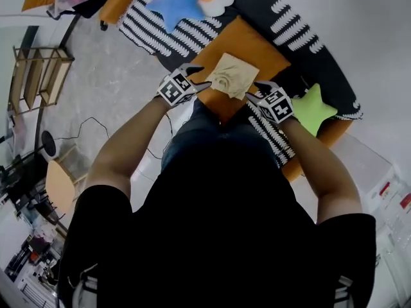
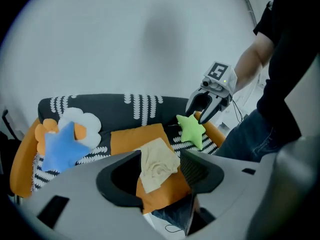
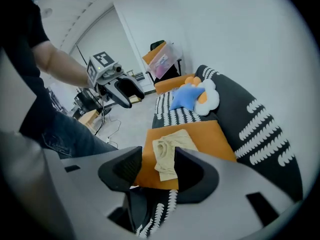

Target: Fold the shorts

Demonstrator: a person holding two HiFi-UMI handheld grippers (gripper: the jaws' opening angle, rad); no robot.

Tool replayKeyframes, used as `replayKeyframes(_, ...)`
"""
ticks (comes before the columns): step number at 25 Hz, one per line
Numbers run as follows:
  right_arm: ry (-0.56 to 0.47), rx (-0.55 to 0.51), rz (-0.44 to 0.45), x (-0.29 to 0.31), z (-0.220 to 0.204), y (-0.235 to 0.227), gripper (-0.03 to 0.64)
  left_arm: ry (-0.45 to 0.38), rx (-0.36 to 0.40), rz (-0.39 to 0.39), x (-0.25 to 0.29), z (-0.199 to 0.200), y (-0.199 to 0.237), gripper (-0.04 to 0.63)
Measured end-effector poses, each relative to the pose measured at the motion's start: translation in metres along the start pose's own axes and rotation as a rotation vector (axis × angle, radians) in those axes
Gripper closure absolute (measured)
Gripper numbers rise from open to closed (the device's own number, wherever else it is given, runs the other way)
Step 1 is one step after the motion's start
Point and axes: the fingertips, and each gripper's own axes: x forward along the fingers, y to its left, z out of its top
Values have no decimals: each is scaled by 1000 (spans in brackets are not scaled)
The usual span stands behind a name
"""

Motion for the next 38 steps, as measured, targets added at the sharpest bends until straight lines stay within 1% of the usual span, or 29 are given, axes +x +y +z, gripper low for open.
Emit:
replayKeyframes(2,-26,37,-21,-20,9,-6,403,-24,-13,25,-15,13,3,334)
replayKeyframes(5,-76,71,-55,-49,24,-15,403,-26,16,58,-30,29,5,336)
replayKeyframes(7,-111,85,-80,-68,34,-20,405,-36,20,67,-38,42,3,337)
replayKeyframes(11,-194,131,-148,-105,52,-31,405,-65,27,70,-52,67,-3,339)
replayKeyframes(14,-256,166,-197,-130,64,-42,407,-62,71,56,-54,83,-7,338)
replayKeyframes(16,-284,185,-212,-144,69,-43,407,-66,78,49,-57,92,-10,339)
replayKeyframes(19,-314,215,-229,-162,69,-44,408,-92,70,47,-61,107,-13,339)
replayKeyframes(22,-338,241,-255,-180,65,-49,411,-111,82,47,-64,126,-14,339)
replayKeyframes(24,-353,262,-271,-190,61,-54,413,-109,108,50,-67,136,-15,339)
replayKeyframes(27,-380,281,-297,-209,56,-59,413,-98,167,62,-75,147,-21,339)
replayKeyframes(28,-391,287,-308,-215,55,-63,413,-102,174,67,-77,151,-21,339)
replayKeyframes(32,-427,316,-346,-237,49,-77,413,-124,173,78,-83,161,-21,339)
replayKeyframes(38,-456,346,-379,-256,42,-87,414,-147,137,74,-82,170,-21,339)
